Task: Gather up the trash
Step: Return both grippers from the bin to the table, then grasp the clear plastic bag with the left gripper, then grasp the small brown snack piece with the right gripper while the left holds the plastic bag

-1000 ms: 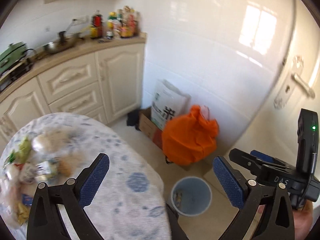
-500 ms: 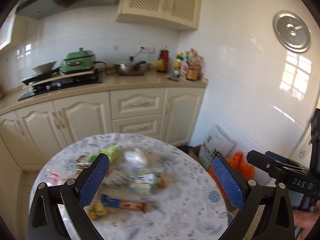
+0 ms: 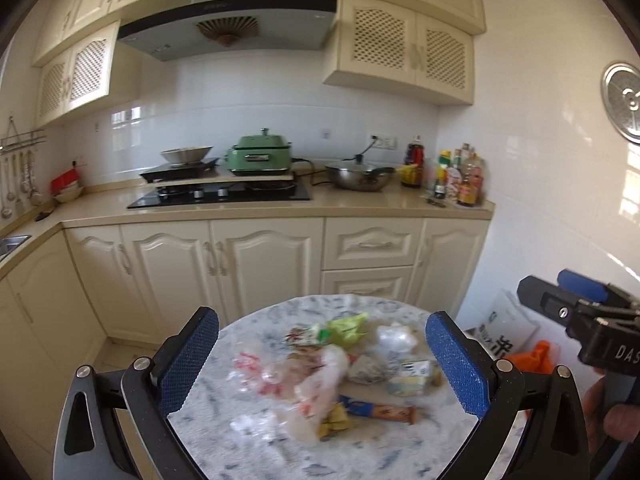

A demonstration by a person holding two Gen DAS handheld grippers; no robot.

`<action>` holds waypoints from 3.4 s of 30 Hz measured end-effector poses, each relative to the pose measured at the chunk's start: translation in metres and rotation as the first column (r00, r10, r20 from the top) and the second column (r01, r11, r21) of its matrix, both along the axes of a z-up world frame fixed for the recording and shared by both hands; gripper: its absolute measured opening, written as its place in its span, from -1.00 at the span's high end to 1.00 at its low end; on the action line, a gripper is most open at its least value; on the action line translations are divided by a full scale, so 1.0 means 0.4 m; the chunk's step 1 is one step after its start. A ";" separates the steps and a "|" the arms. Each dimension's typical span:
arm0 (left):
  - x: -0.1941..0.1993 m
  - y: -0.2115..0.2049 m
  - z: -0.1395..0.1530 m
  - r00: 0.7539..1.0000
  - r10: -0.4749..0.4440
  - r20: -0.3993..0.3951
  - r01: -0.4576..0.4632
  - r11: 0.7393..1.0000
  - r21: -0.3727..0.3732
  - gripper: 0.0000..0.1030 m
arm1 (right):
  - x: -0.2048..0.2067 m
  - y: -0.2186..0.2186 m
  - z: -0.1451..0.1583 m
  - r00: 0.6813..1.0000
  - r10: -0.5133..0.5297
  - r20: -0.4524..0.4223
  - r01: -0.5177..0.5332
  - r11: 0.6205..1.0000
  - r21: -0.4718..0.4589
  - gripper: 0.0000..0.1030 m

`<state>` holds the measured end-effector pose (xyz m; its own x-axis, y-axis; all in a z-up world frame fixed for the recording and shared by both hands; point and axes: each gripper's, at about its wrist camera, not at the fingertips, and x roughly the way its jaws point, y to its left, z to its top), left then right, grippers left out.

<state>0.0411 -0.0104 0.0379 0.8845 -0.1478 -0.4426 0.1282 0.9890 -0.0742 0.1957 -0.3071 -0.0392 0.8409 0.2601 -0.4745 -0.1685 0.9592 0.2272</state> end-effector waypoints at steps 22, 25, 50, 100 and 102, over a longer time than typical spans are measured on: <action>0.331 -0.044 -0.306 0.951 -0.036 -0.306 0.055 0.997 0.052 -0.99 | 0.161 0.017 -0.327 0.932 -0.015 -0.361 -0.030 0.992 -0.119 -1.00; 0.405 -0.075 -0.342 0.943 -0.051 -0.329 0.078 0.995 0.069 -0.99 | 0.177 0.007 -0.354 0.920 -0.022 -0.390 -0.027 0.992 -0.120 -1.00; 0.778 -0.124 -0.526 0.859 -0.117 -0.499 0.155 0.987 0.035 0.45 | 0.242 0.006 -0.481 0.874 0.015 -0.486 -0.045 0.998 -0.051 -1.00; 0.657 -0.079 -0.431 0.910 -0.129 -0.394 0.125 0.992 -0.037 0.51 | 0.331 -0.009 -0.512 0.907 -0.060 -0.418 0.037 0.997 -0.063 0.05; 0.647 -0.078 -0.419 0.913 -0.129 -0.387 0.126 0.991 -0.033 0.51 | 0.317 -0.018 -0.502 0.915 -0.069 -0.397 0.045 0.997 -0.069 0.05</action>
